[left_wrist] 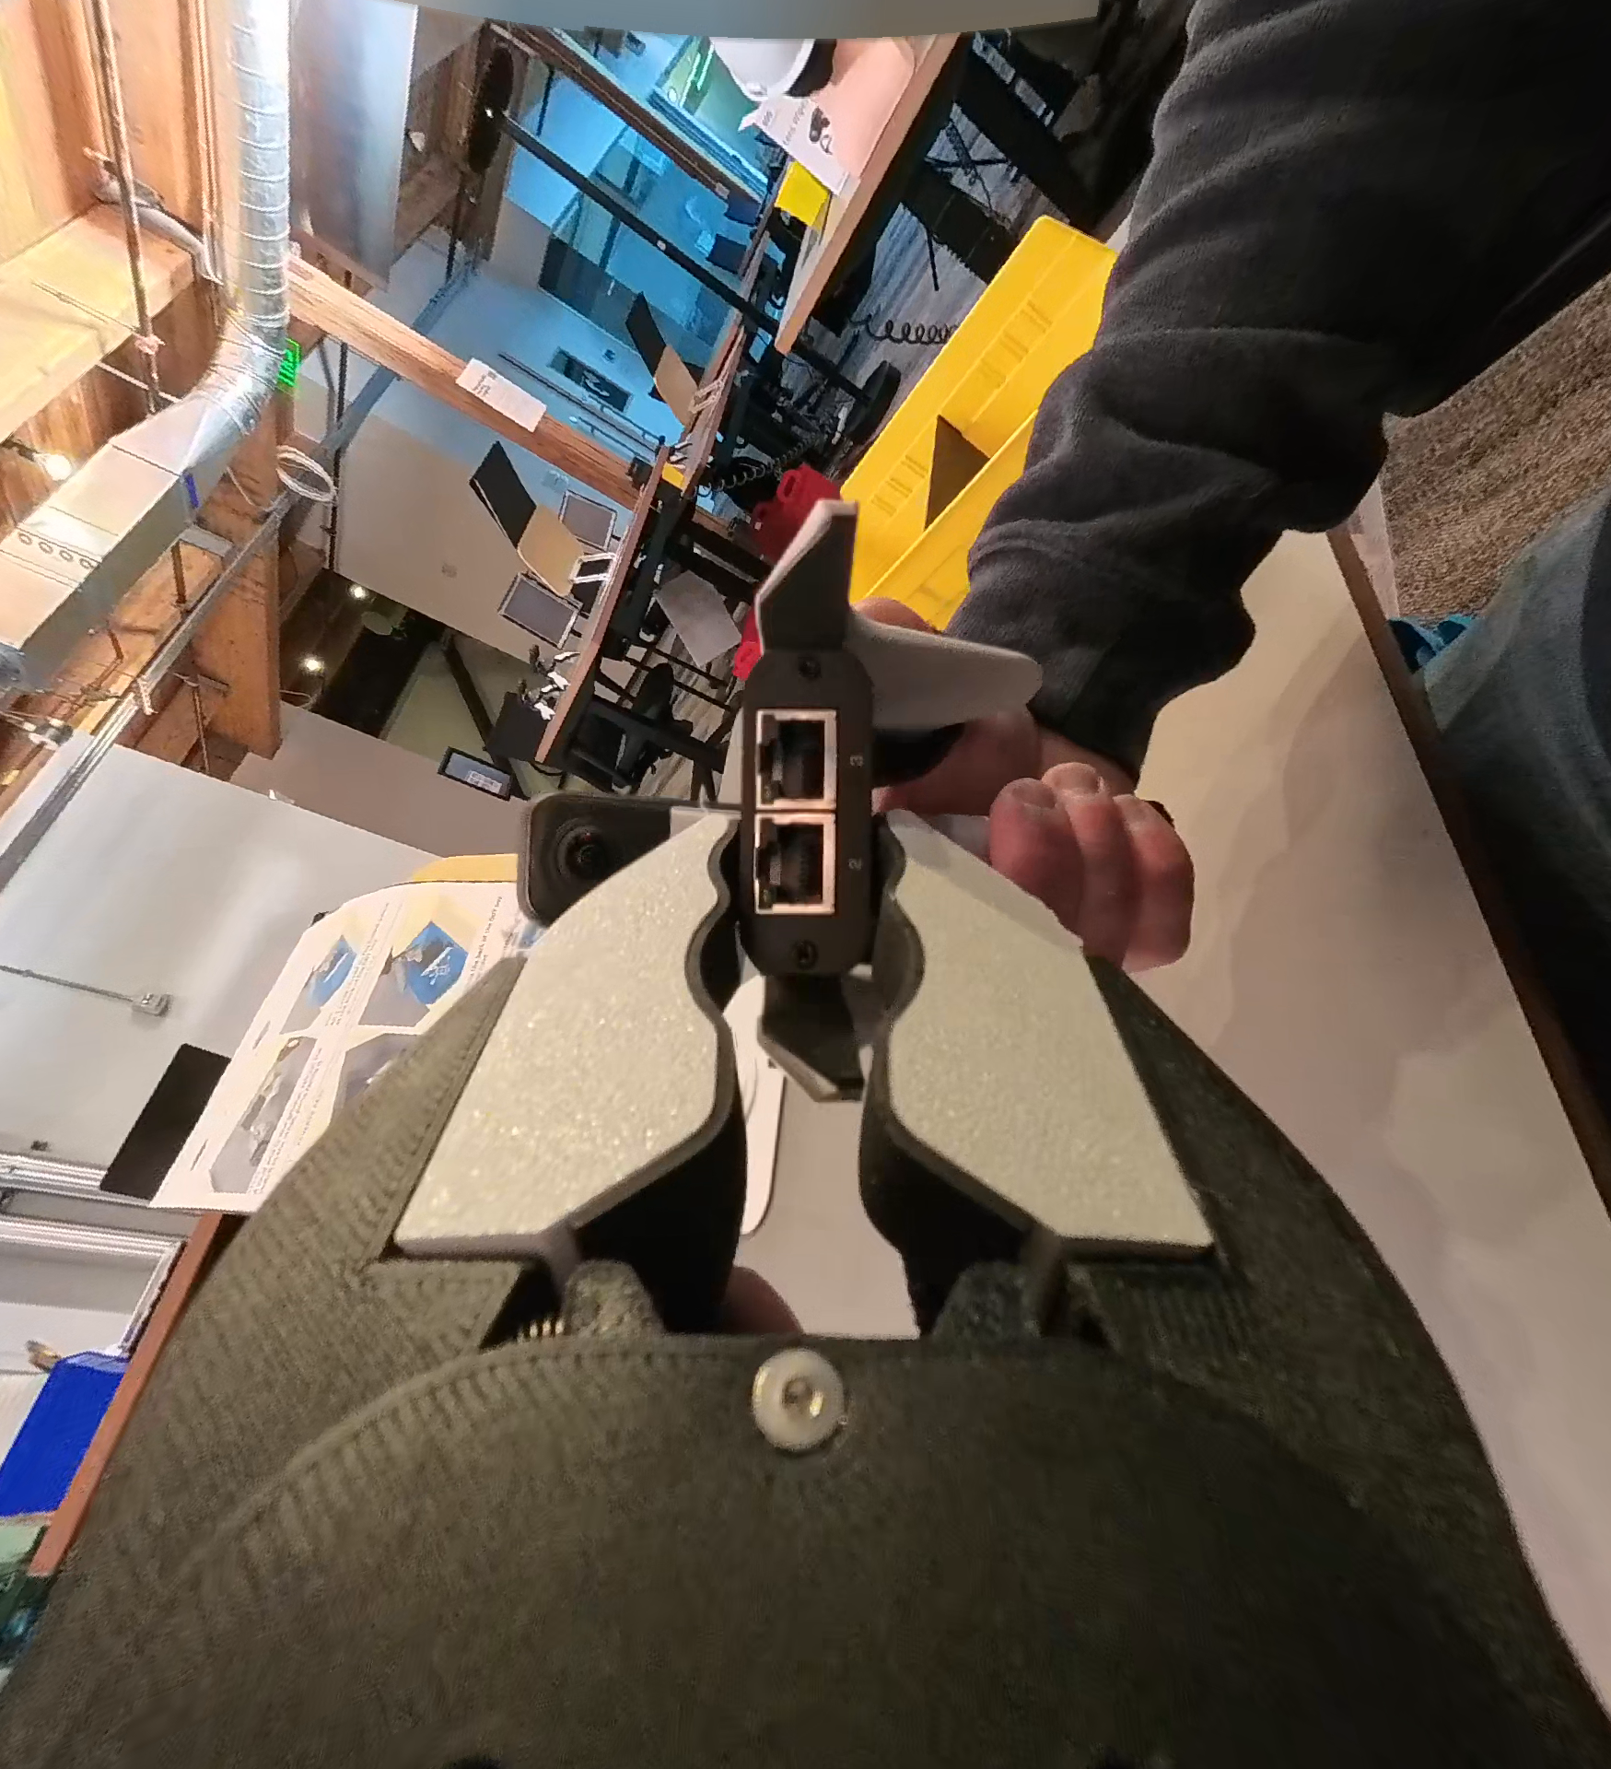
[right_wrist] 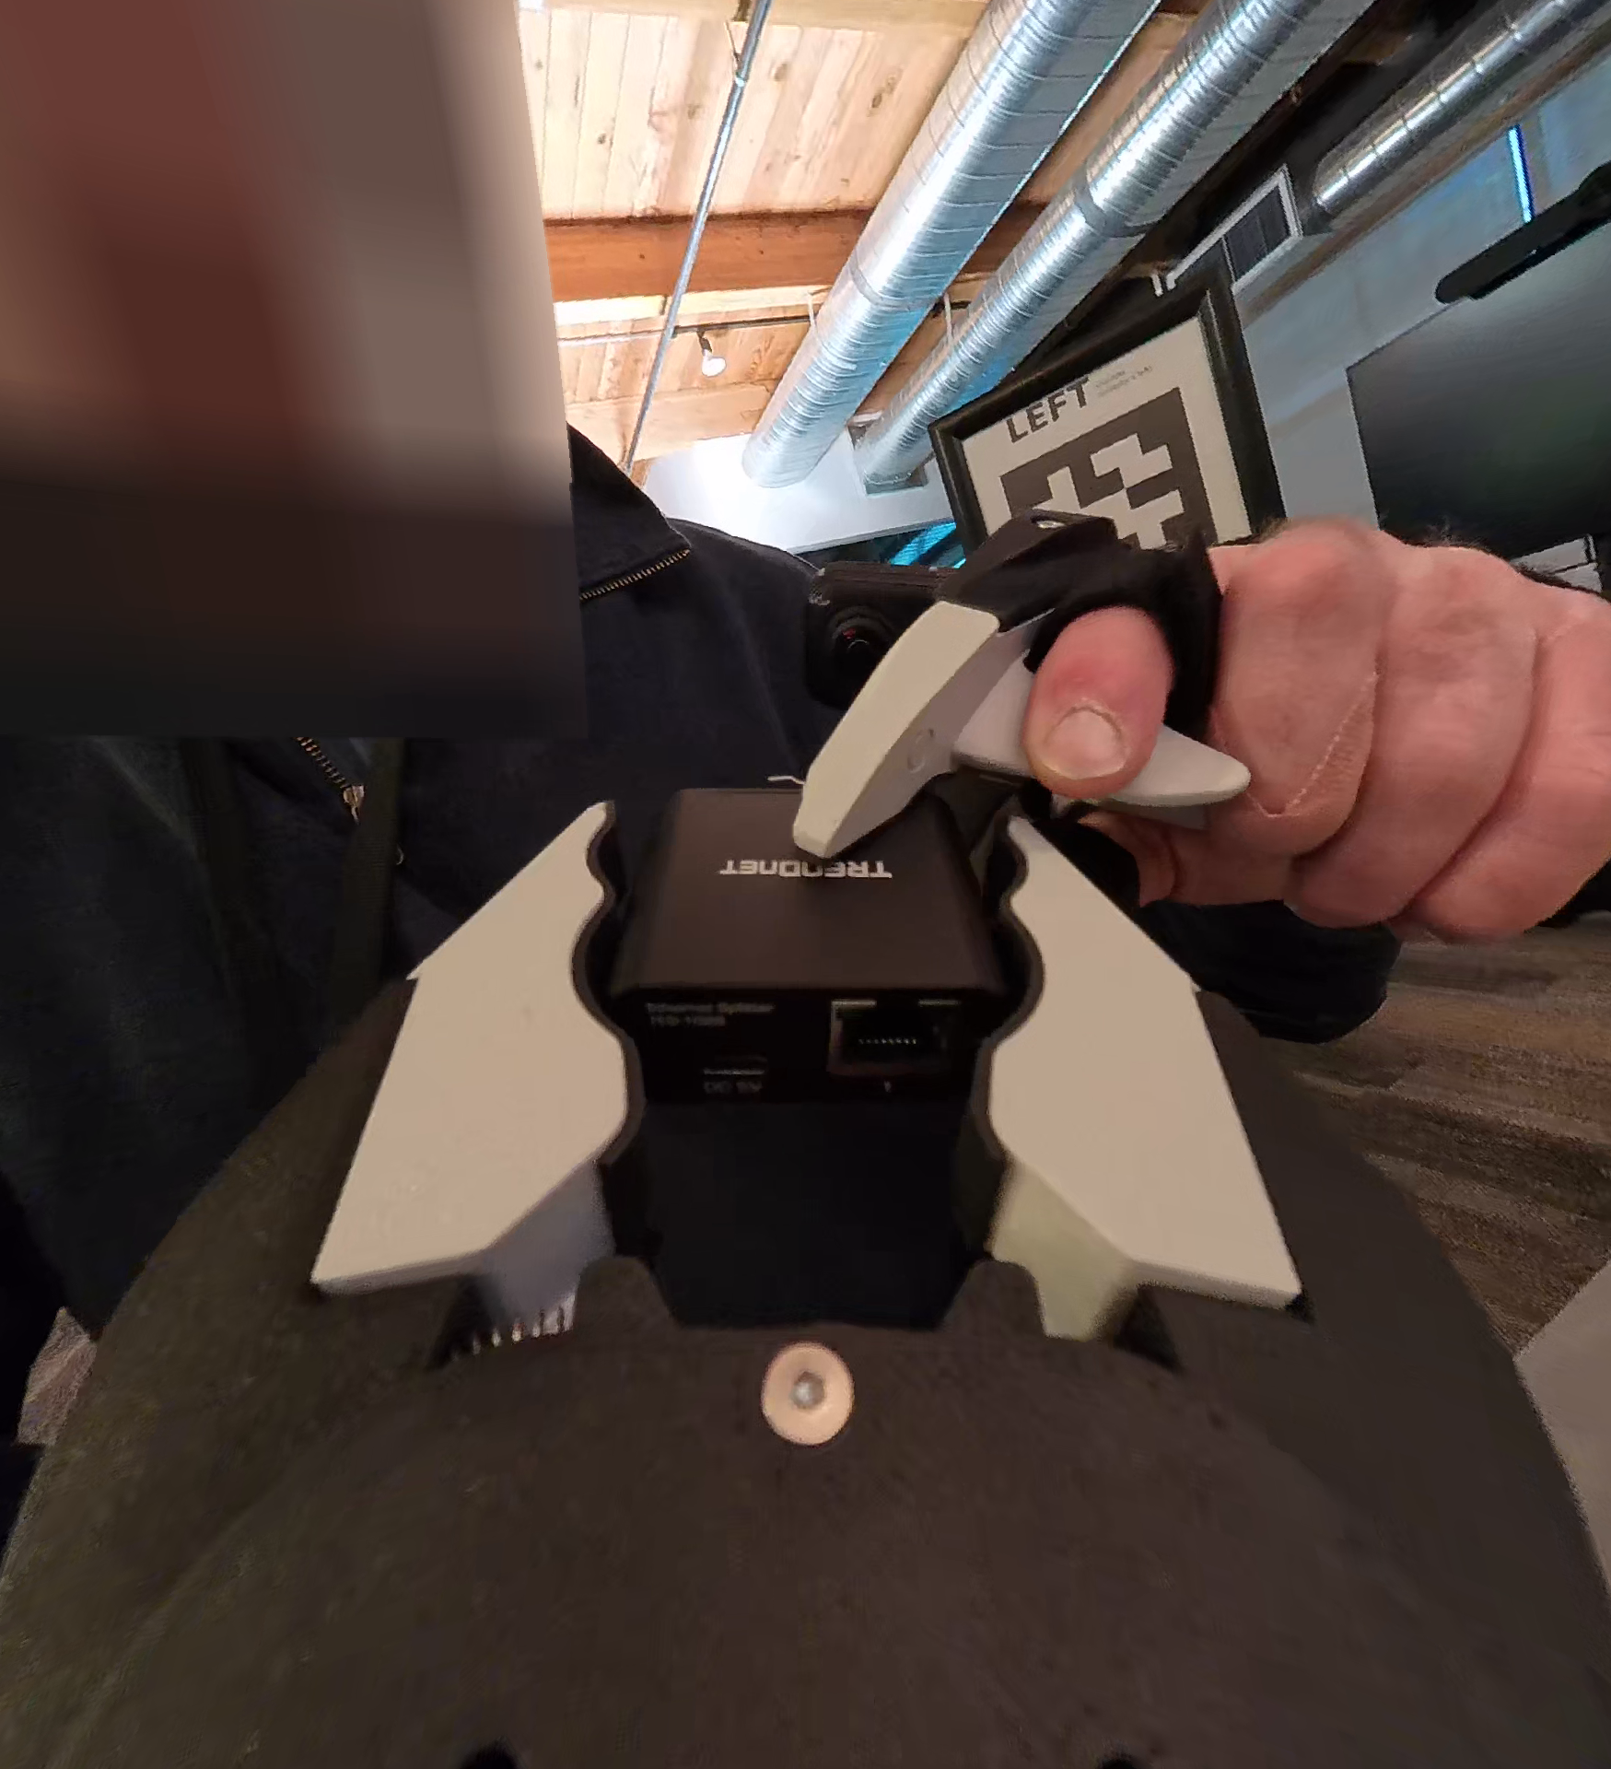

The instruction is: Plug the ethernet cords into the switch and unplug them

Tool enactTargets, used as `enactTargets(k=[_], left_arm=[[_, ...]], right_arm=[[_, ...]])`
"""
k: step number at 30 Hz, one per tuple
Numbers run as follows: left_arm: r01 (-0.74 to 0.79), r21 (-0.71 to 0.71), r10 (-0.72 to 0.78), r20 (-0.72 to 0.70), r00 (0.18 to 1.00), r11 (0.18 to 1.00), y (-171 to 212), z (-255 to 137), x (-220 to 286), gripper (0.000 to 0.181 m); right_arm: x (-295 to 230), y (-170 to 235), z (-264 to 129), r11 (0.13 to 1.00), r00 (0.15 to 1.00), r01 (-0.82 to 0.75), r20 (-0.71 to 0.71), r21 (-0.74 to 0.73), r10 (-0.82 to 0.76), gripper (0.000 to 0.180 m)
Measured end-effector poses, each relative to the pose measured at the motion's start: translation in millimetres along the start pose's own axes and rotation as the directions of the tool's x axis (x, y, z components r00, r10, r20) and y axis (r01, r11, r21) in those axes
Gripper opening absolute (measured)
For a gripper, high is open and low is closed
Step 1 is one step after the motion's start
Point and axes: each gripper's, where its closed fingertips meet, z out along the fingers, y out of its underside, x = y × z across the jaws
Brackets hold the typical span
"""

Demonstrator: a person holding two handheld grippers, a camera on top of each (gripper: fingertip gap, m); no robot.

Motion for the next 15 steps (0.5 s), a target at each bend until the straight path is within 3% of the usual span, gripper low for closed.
enactTargets(k=[7, 11, 15], left_arm=[[0.028, -0.008, -0.028, 0.01, 1.0, 1.0, 0, 1, -3, 0.026], [0.048, -0.04, -0.047, 0.043, 0.998, 0.998, 10, -3, -12, 0.054], [0.036, -0.088, -0.029, 0.083, 0.996, 0.995, 19, -11, -26, 0.058]], right_arm=[[1, 2, 0, 0.996, 0.996, 0.074, -0.039, -0.056, -0.076, 0.074], [6, -6, -10, 0.992, 0.987, 0.123, -0.102, -0.039, -0.126, 0.073], [6, -15, -21, 0.987, 0.976, 0.157, -0.15, -0.016, -0.158, 0.073]])
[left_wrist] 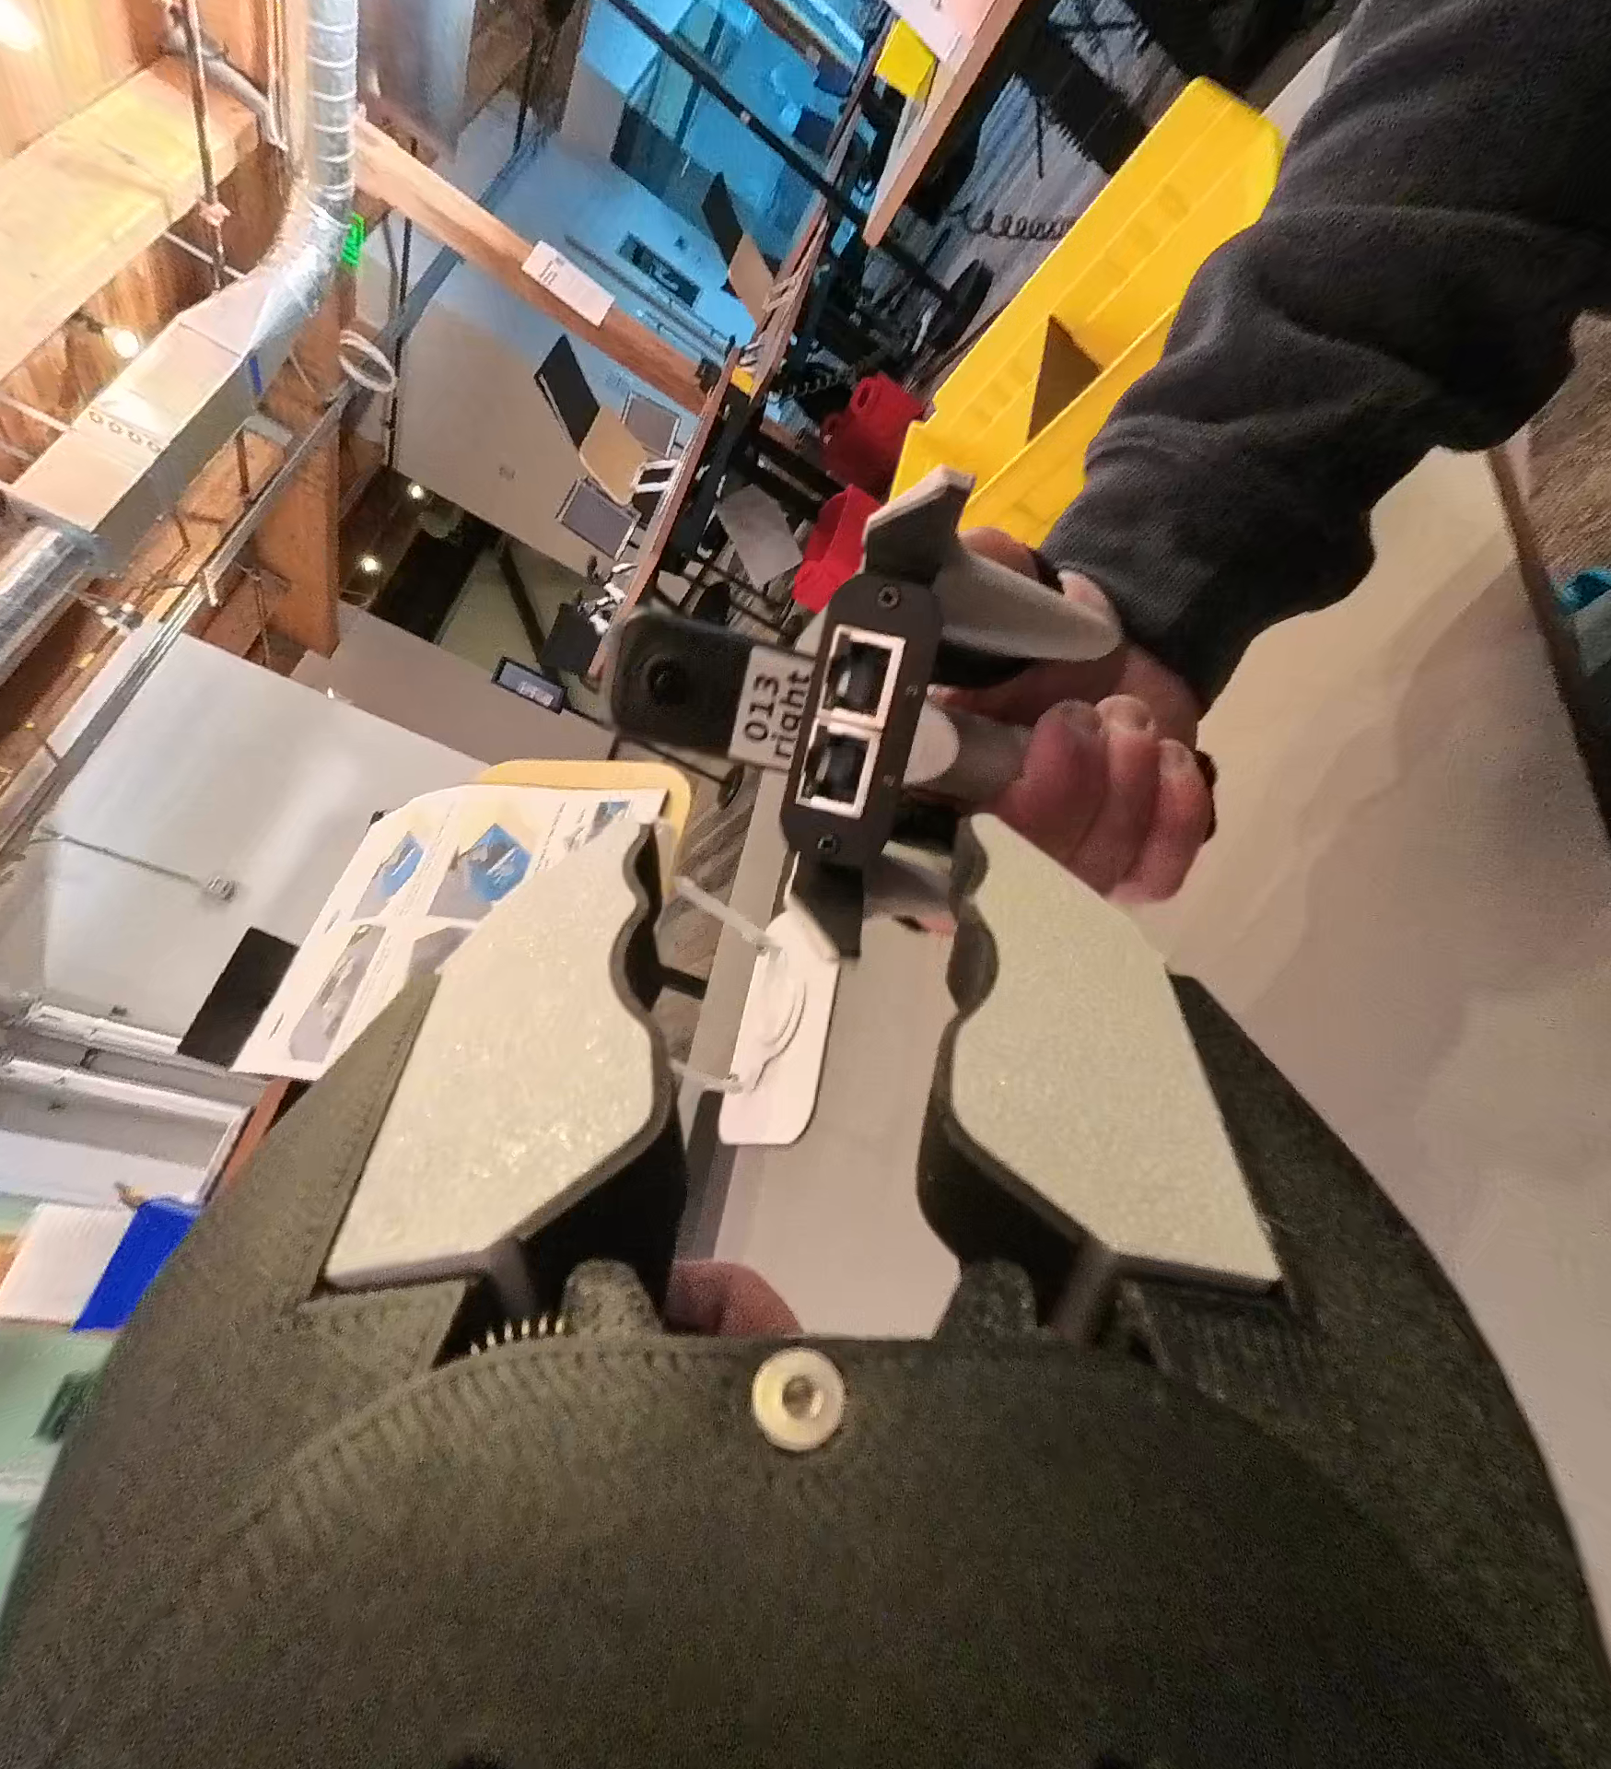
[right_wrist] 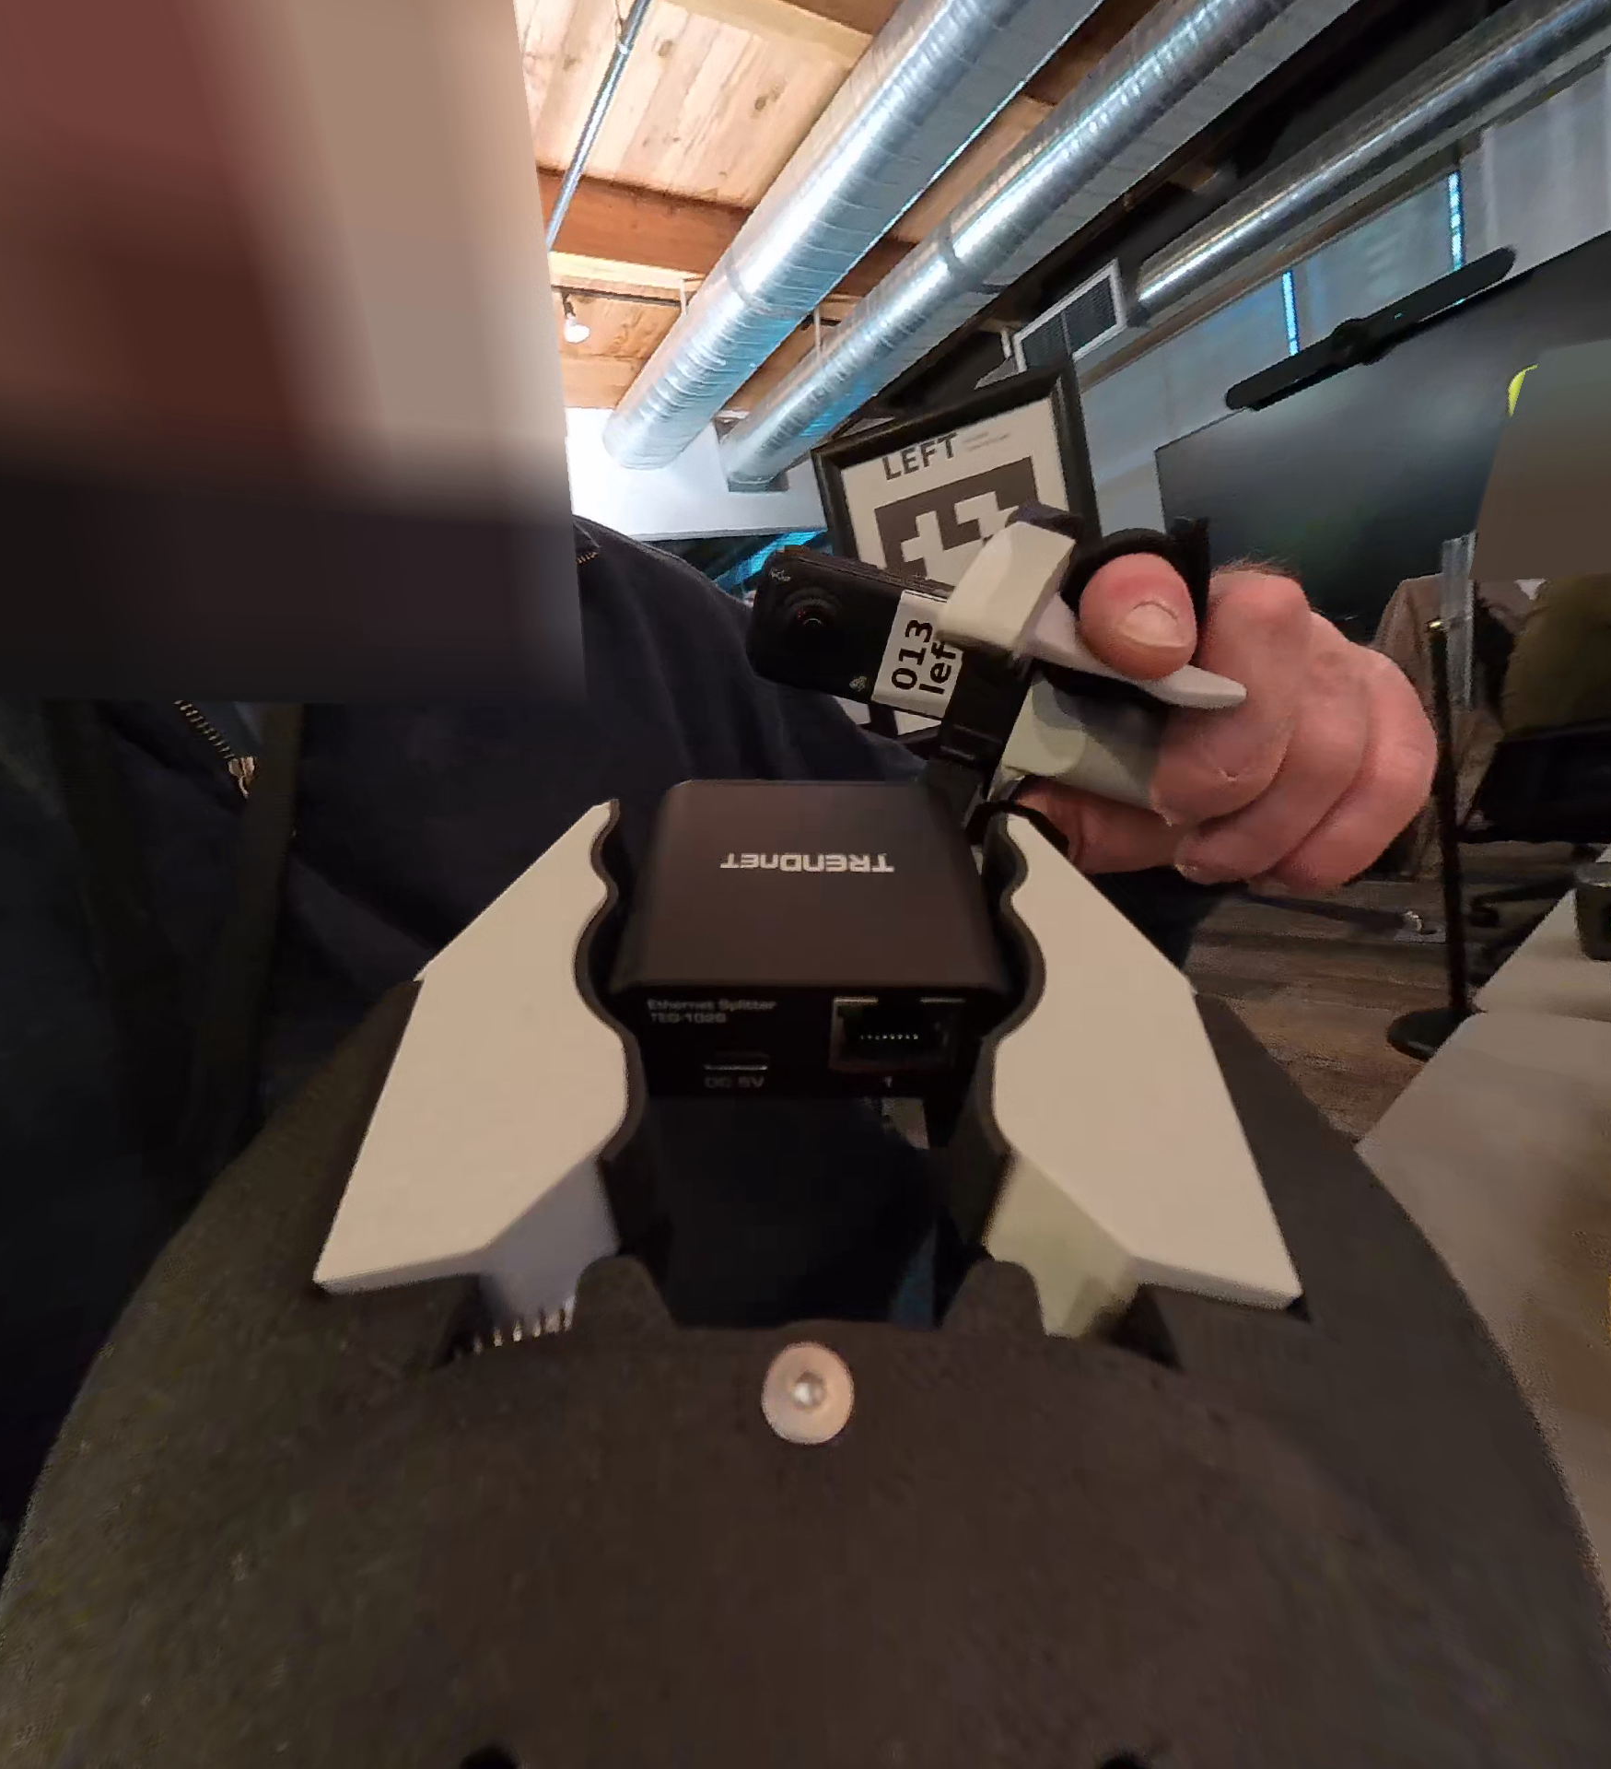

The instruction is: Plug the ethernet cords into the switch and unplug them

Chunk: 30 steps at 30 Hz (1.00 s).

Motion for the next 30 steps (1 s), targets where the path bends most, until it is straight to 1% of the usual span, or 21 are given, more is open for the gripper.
enactTargets(k=[2, 4, 5, 6, 8, 9, 10, 12, 14, 16, 18, 19, 21, 24, 26, 28, 30], left_arm=[[-0.003, -0.047, 0.004, 0.013, 1.0, 0.999, 10, -6, -7, 0.055], [-0.047, -0.151, 0.052, 0.03, 0.998, 0.987, 30, -17, -18, 0.055], [-0.078, -0.244, 0.09, 0.039, 0.995, 0.967, 49, -28, -29, 0.055], [-0.067, -0.336, 0.093, 0.062, 0.994, 0.939, 70, -44, -45, 0.057], [0.029, -0.442, 0.045, 0.155, 0.987, 0.897, 106, -84, -77, 0.056], [0.073, -0.492, 0.032, 0.202, 0.979, 0.868, 125, -105, -89, 0.051], [0.11, -0.559, 0.031, 0.238, 0.971, 0.822, 146, -126, -97, 0.05], [0.154, -0.683, 0.033, 0.252, 0.967, 0.714, 187, -161, -98, 0.049], [0.21, -0.764, 0.022, 0.282, 0.959, 0.61, 223, -183, -92, 0.048], [0.249, -0.811, -0.032, 0.274, 0.961, 0.529, 253, -190, -74, 0.046], [0.241, -0.868, -0.039, 0.248, 0.968, 0.434, 283, -197, -59, 0.045], [0.239, -0.884, -0.043, 0.243, 0.969, 0.402, 296, -199, -54, 0.041], [0.279, -0.89, -0.062, 0.276, 0.959, 0.361, 318, -202, -52, 0.034], [0.331, -0.886, -0.145, 0.299, 0.943, 0.324, 345, -203, -48, 0.032], [0.318, -0.903, -0.185, 0.273, 0.944, 0.289, 362, -203, -42, 0.033], [0.279, -0.936, -0.192, 0.24, 0.952, 0.214, 377, -209, -36, 0.033], [0.281, -0.943, -0.229, 0.238, 0.944, 0.178, 388, -209, -29, 0.028]], right_arm=[[1, -3, -5, 1.0, 0.999, 0.019, -0.027, 0.009, -0.019, 0.073], [3, -5, -9, 0.999, 0.997, 0.038, -0.062, 0.007, -0.037, 0.073], [4, -5, -11, 0.999, 0.995, 0.05, -0.088, -0.005, -0.05, 0.073], [4, -5, -14, 0.998, 0.992, 0.061, -0.112, -0.02, -0.063, 0.073], [4, -5, -21, 0.996, 0.984, 0.077, -0.158, -0.037, -0.081, 0.073], [3, -6, -26, 0.996, 0.981, 0.081, -0.177, -0.037, -0.086, 0.073], [3, -7, -30, 0.996, 0.977, 0.085, -0.195, -0.038, -0.091, 0.073], [3, -7, -38, 0.995, 0.968, 0.092, -0.231, -0.044, -0.1, 0.073], [5, -5, -44, 0.994, 0.958, 0.095, -0.267, -0.063, -0.108, 0.073], [11, -1, -50, 0.992, 0.944, 0.089, -0.31, -0.088, -0.113, 0.073], [16, 4, -53, 0.991, 0.933, 0.082, -0.341, -0.104, -0.113, 0.073], [18, 6, -54, 0.99, 0.929, 0.078, -0.352, -0.114, -0.113, 0.073], [21, 10, -56, 0.989, 0.924, 0.071, -0.365, -0.126, -0.113, 0.073], [23, 13, -58, 0.988, 0.92, 0.063, -0.377, -0.138, -0.111, 0.073], [24, 14, -60, 0.989, 0.918, 0.06, -0.381, -0.139, -0.109, 0.073], [26, 15, -61, 0.988, 0.915, 0.061, -0.387, -0.144, -0.113, 0.073], [26, 16, -62, 0.988, 0.916, 0.061, -0.386, -0.143, -0.113, 0.073]])
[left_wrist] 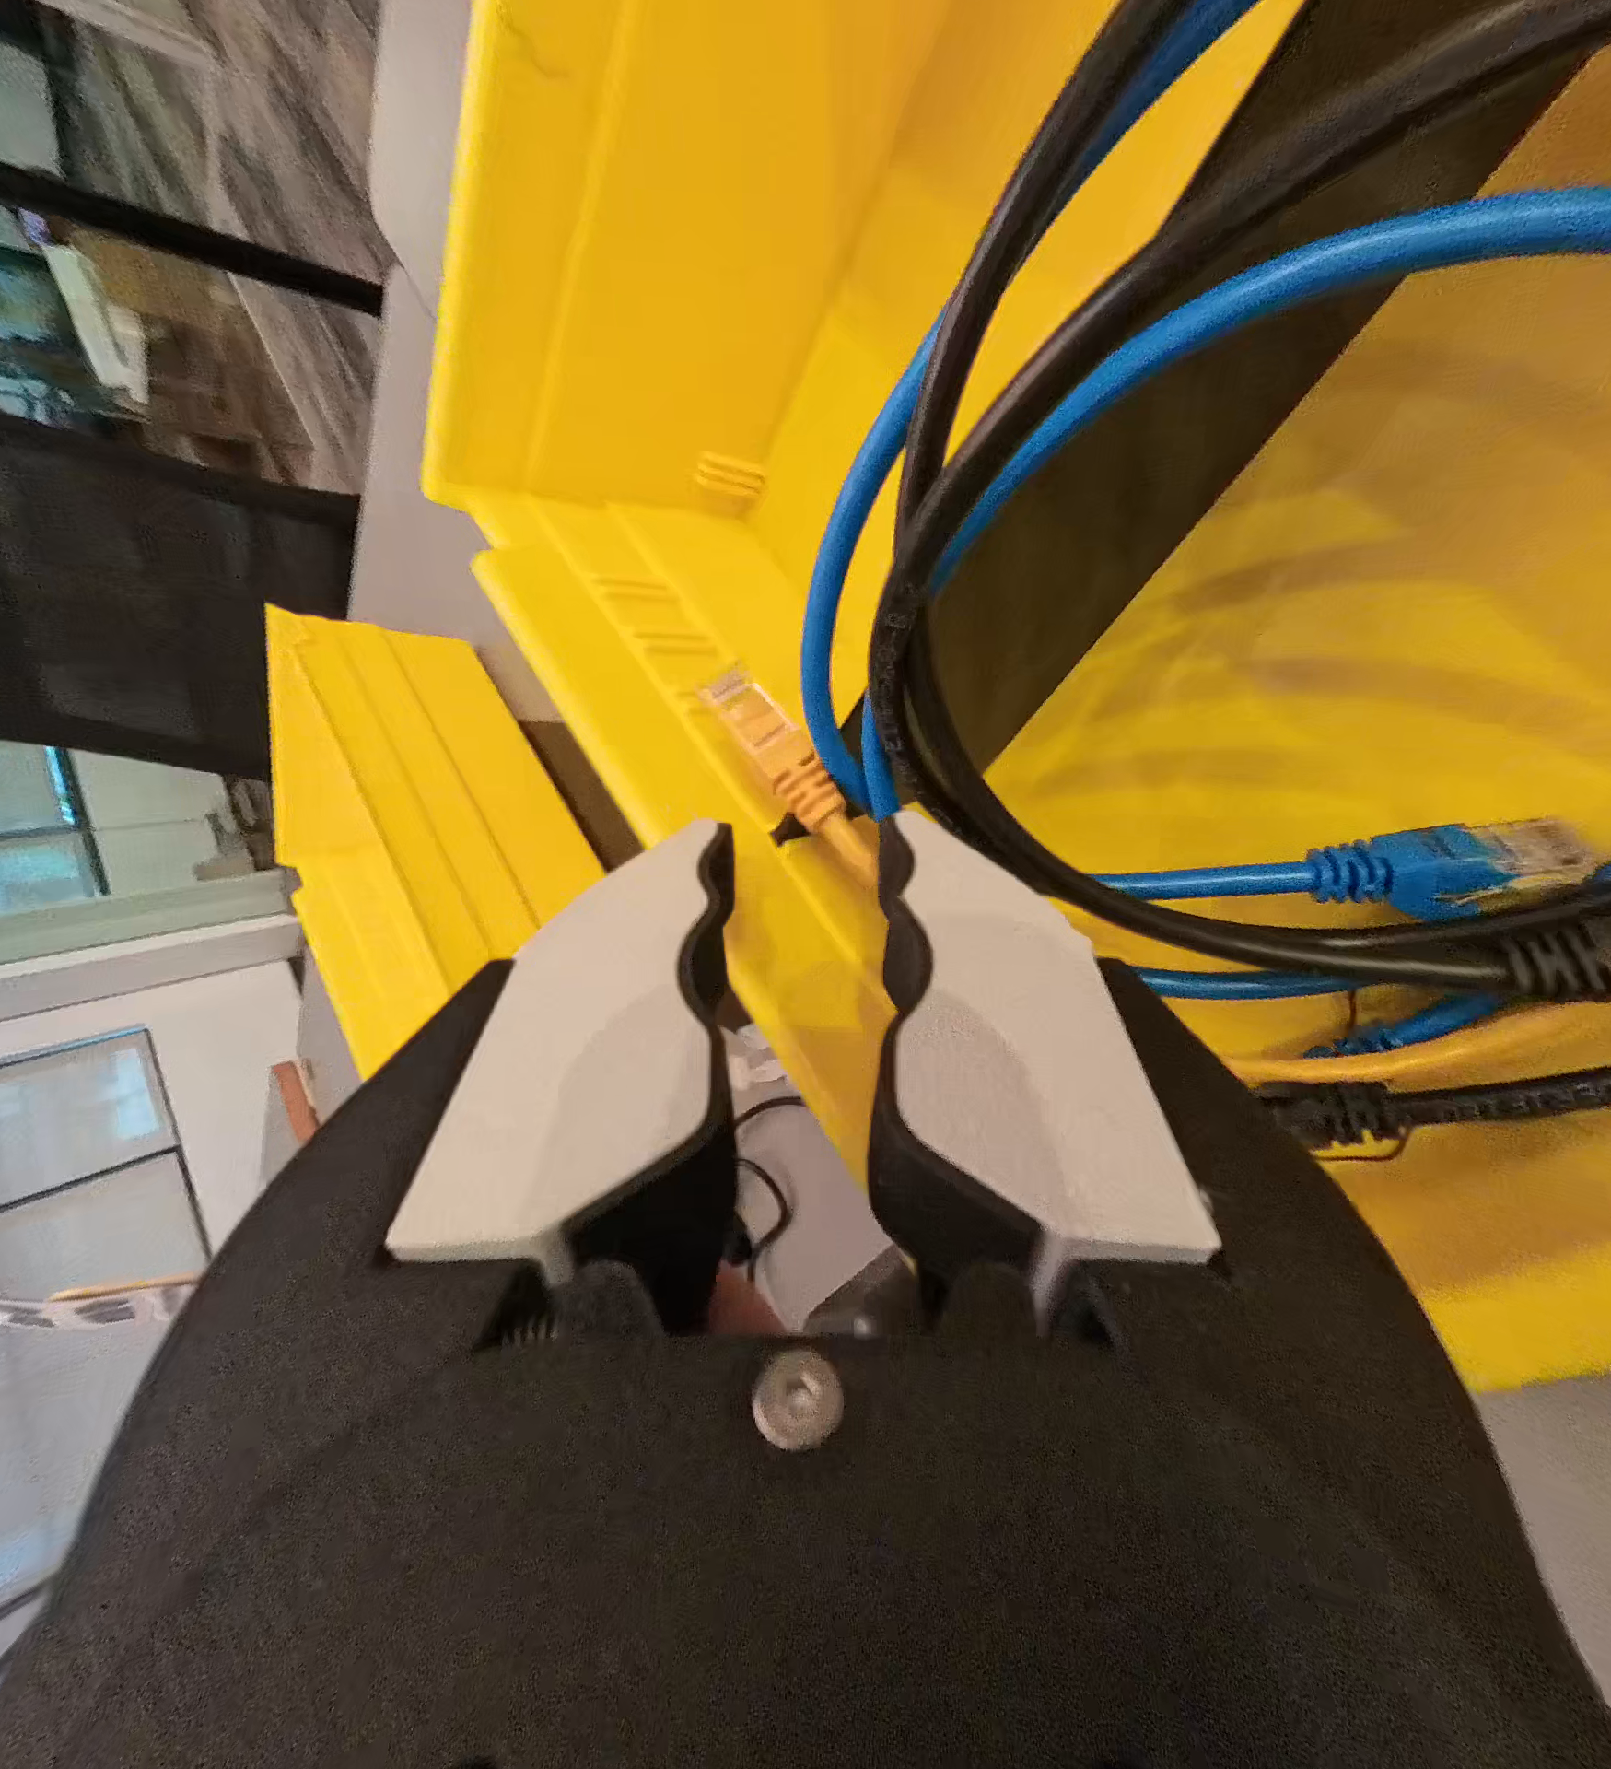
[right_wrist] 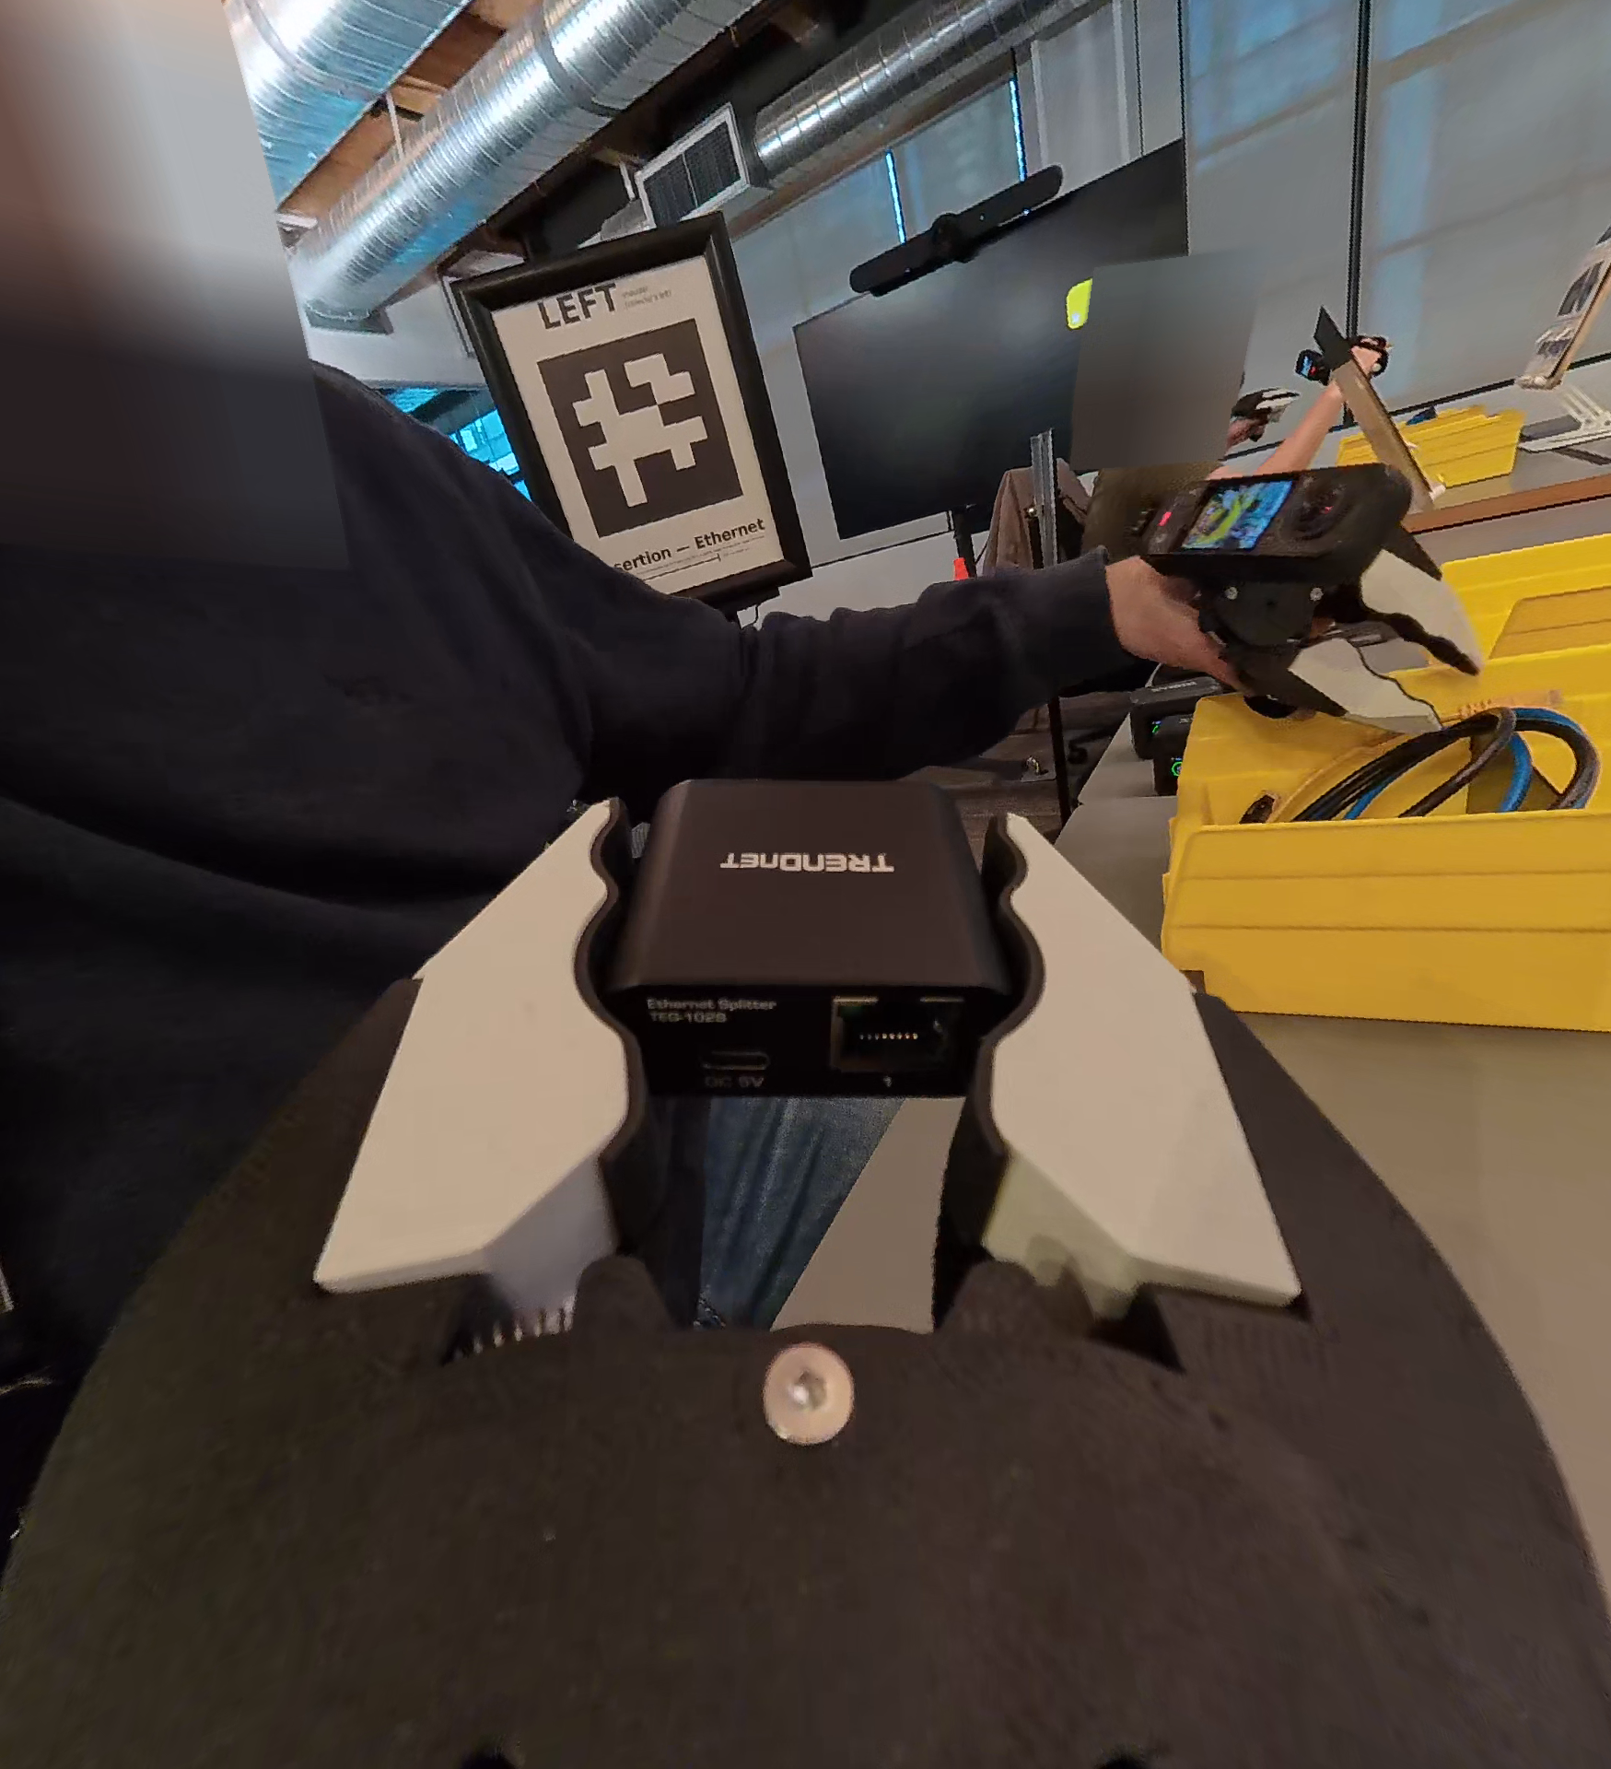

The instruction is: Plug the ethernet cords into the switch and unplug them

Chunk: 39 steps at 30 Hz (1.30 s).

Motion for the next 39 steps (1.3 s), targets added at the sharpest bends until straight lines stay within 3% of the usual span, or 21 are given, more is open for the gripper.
enactTargets(k=[6, 7, 9, 15, 31, 39], left_arm=[[0.095, 0.007, -0.094, -0.048, 0.994, 0.995, 4, 16, 3, 0.017], [0.114, 0.016, -0.112, -0.06, 0.992, 0.993, 4, 17, 3, 0.018], [0.15, -0.014, -0.151, -0.11, 0.982, 0.989, 9, 19, 8, 0.038], [0.096, -0.04, -0.098, -0.029, 0.995, 0.995, 12, 22, 1, 0.019], [0.219, 0.127, -0.213, -0.057, 0.975, 0.967, -2, -10, -10, 0.009], [0.314, 0.207, -0.275, -0.196, 0.941, 0.927, -8, -28, -4, 0.005]], right_arm=[[2, 3, -1, 1.0, 1.0, -0.006, 0.007, 0.0, 0.006, 0.073], [2, 3, -1, 1.0, 1.0, -0.006, 0.009, -0.001, 0.006, 0.073], [1, 3, 0, 1.0, 1.0, -0.005, 0.012, 0.001, 0.005, 0.073], [1, 2, 0, 1.0, 1.0, 0.003, 0.011, -0.002, -0.003, 0.073], [3, 3, -3, 1.0, 1.0, 0.0, 0.004, -0.001, 0.0, 0.073], [3, 3, -3, 1.0, 1.0, 0.001, 0.003, -0.001, -0.001, 0.073]])
